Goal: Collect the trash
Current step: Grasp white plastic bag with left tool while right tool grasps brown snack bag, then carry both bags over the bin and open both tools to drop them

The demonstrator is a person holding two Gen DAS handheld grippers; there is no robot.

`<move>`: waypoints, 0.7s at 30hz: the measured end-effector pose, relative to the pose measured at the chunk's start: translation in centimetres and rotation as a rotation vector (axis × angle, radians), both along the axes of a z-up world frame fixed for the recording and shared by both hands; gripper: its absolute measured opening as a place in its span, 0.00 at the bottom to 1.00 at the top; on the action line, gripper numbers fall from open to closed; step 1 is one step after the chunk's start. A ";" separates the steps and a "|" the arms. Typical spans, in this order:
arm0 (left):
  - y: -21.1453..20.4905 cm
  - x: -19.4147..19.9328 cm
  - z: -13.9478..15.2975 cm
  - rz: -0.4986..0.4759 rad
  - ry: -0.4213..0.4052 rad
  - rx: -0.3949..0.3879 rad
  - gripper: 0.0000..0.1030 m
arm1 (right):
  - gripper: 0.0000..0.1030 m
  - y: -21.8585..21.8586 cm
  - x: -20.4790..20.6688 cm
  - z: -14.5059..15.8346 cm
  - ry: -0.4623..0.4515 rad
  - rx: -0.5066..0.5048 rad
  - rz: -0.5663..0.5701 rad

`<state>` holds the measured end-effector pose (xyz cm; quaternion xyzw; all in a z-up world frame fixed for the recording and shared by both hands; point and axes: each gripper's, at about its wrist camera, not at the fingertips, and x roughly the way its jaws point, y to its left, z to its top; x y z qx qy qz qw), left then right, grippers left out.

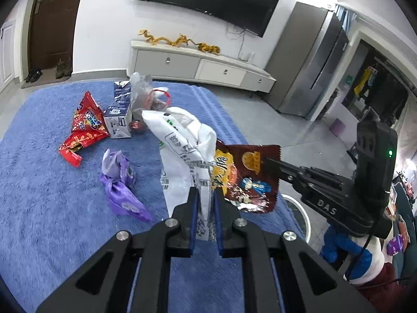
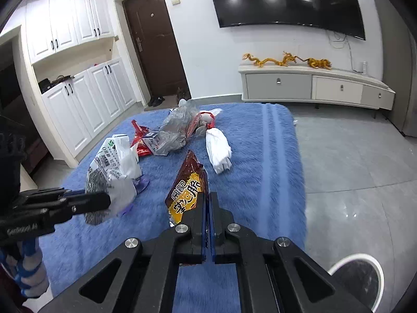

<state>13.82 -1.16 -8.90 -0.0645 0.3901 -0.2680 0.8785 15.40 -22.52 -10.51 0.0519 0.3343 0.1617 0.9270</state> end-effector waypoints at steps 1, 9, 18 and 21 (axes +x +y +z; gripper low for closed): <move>-0.1 -0.4 0.2 -0.002 -0.004 -0.001 0.10 | 0.03 -0.2 -0.7 0.3 -0.006 0.004 -0.005; 1.1 -4.3 3.0 0.025 -0.069 0.004 0.10 | 0.03 -1.1 -4.9 2.7 -0.071 0.007 -0.024; 2.1 -6.2 5.6 0.070 -0.126 0.028 0.10 | 0.03 -5.1 -9.6 4.3 -0.145 0.034 -0.125; 0.9 -6.4 5.8 0.048 -0.132 0.046 0.10 | 0.03 -7.4 -10.9 4.1 -0.154 0.041 -0.187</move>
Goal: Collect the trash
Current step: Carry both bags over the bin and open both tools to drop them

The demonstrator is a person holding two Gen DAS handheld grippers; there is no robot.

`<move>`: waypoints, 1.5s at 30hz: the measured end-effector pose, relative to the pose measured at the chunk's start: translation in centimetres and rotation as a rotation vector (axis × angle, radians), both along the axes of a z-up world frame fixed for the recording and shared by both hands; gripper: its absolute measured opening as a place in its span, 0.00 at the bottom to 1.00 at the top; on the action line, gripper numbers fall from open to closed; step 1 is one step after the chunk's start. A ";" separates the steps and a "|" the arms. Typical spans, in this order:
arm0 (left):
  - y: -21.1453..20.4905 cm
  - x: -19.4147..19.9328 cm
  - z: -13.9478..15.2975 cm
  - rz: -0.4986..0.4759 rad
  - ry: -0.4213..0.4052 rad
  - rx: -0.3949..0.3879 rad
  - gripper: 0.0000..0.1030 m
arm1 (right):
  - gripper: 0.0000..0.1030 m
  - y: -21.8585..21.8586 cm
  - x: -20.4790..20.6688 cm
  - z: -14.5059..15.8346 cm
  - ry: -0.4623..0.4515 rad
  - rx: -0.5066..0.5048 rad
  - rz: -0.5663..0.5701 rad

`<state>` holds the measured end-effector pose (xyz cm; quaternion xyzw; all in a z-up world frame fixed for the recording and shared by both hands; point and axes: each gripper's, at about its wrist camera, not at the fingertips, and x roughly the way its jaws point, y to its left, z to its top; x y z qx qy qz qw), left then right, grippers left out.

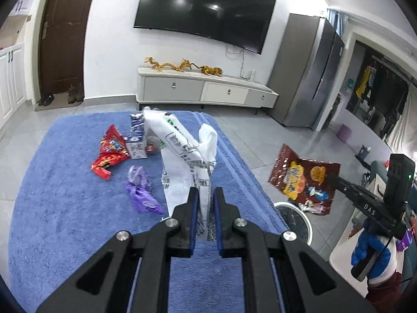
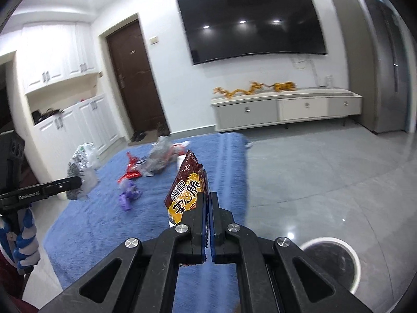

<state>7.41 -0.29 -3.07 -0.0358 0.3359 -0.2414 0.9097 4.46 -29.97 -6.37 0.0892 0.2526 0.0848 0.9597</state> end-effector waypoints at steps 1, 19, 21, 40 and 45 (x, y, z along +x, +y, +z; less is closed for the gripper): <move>-0.7 -0.1 0.1 -0.013 0.000 0.008 0.10 | 0.03 -1.1 -0.6 -0.1 -0.002 0.007 -0.030; -24.1 1.6 -4.1 -0.439 0.085 0.194 0.10 | 0.03 -16.1 -5.8 -7.6 0.150 0.042 -0.443; -27.1 1.8 -5.3 -0.483 0.115 0.215 0.10 | 0.03 -17.1 -5.6 -9.0 0.182 0.056 -0.468; -40.7 5.4 -14.4 -0.615 0.367 0.212 0.13 | 0.03 -22.5 -1.3 -17.0 0.380 0.079 -0.552; -40.9 5.8 -14.6 -0.599 0.377 0.195 0.52 | 0.36 -22.6 -0.8 -17.8 0.412 0.078 -0.565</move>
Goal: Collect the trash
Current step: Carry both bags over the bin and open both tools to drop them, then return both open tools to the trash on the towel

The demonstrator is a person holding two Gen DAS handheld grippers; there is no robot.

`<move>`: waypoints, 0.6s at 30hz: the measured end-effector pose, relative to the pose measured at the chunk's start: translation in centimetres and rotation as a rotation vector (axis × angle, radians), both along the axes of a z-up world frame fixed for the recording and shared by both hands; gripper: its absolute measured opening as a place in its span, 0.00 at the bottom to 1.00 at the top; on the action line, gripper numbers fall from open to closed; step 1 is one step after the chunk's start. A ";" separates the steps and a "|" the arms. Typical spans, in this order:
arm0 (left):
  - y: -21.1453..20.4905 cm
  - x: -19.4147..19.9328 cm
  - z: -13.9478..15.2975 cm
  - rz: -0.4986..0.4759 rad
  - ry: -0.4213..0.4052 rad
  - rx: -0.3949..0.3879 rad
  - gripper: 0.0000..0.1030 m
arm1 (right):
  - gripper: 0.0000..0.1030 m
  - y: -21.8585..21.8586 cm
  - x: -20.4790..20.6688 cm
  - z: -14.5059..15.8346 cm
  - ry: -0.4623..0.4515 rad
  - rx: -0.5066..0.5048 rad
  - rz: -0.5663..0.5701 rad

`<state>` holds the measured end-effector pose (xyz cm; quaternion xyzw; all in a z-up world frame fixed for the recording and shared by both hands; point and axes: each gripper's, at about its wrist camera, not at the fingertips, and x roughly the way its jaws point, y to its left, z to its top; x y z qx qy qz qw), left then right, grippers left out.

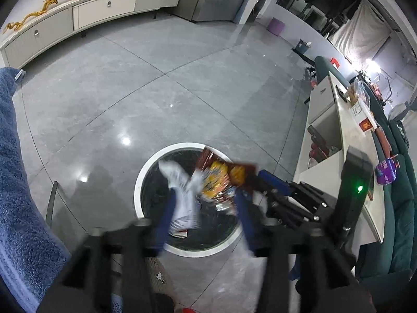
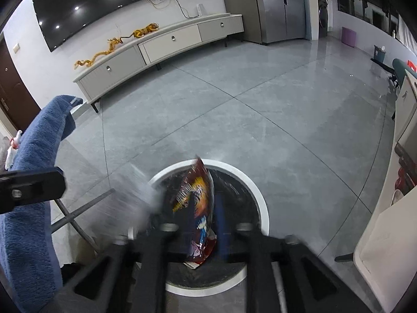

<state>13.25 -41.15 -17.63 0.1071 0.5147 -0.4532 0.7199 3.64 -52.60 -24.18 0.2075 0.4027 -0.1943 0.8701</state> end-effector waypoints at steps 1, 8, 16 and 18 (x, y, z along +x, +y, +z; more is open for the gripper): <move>0.0 0.0 -0.1 0.001 -0.001 -0.002 0.52 | 0.43 0.0 -0.1 -0.1 0.001 0.000 -0.004; 1.0 -0.4 0.4 0.012 -0.028 -0.008 0.52 | 0.45 0.3 -0.8 0.4 -0.003 0.000 -0.017; 4.7 -2.5 3.4 0.018 -0.179 -0.024 0.52 | 0.45 1.3 -2.5 2.9 -0.047 -0.013 -0.026; 5.8 -3.0 4.0 0.016 -0.196 -0.019 0.52 | 0.45 1.9 -2.9 3.8 -0.065 -0.020 -0.014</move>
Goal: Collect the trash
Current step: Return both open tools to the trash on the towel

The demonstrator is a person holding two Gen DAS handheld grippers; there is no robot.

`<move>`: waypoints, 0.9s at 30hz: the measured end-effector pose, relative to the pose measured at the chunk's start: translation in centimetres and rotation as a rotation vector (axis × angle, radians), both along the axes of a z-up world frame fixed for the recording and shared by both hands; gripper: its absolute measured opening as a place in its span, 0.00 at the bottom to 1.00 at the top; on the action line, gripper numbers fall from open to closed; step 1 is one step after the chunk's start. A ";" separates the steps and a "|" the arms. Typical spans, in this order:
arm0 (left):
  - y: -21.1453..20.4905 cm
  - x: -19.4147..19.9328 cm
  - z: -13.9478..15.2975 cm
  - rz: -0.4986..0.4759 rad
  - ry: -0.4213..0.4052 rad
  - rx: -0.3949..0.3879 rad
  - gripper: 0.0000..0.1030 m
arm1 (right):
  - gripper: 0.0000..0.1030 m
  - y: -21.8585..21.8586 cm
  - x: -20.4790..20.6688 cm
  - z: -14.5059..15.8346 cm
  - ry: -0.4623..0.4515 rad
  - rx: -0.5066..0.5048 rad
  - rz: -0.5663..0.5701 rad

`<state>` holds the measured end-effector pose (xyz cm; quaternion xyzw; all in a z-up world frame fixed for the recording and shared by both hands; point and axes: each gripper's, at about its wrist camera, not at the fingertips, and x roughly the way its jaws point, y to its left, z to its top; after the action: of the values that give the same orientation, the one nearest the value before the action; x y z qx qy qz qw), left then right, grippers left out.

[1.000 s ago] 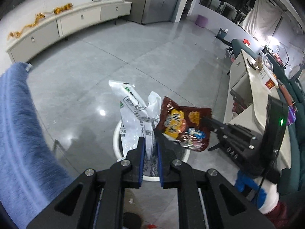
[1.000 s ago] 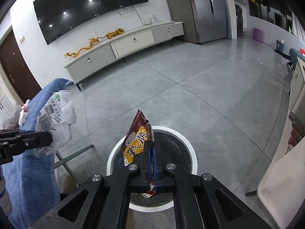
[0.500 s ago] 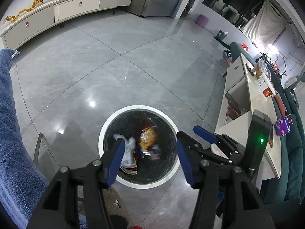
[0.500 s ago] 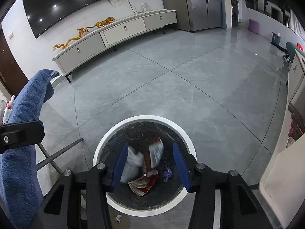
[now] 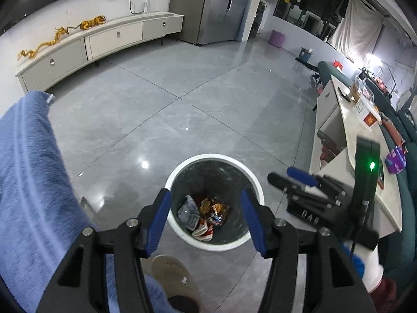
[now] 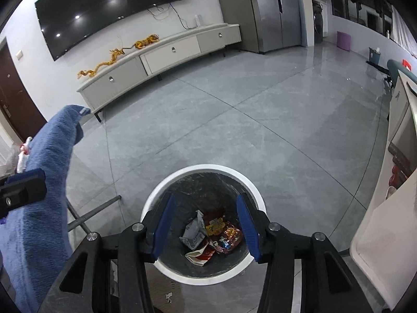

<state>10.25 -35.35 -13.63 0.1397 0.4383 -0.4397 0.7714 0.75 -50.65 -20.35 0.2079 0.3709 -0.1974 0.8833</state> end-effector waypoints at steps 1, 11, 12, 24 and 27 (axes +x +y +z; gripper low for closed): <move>0.7 -0.1 0.3 0.004 -0.008 -0.001 0.52 | 0.45 0.4 0.0 0.6 -0.011 -0.003 0.008; 8.6 -1.0 4.3 0.102 -0.099 -0.040 0.52 | 0.46 5.0 0.3 5.9 -0.106 -0.061 0.110; 9.7 -1.1 4.7 0.117 -0.111 -0.045 0.52 | 0.47 5.6 0.4 6.3 -0.112 -0.068 0.124; 19.5 -0.9 6.4 0.292 -0.161 -0.081 0.52 | 0.50 11.3 2.0 9.8 -0.150 -0.100 0.257; 21.7 -1.0 6.3 0.344 -0.183 -0.074 0.53 | 0.53 13.0 2.5 10.3 -0.149 -0.099 0.291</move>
<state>9.28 -13.70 -7.32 0.0734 0.3674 -0.3028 0.8763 3.27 -37.69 -10.09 0.1222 0.3204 -0.0698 0.9368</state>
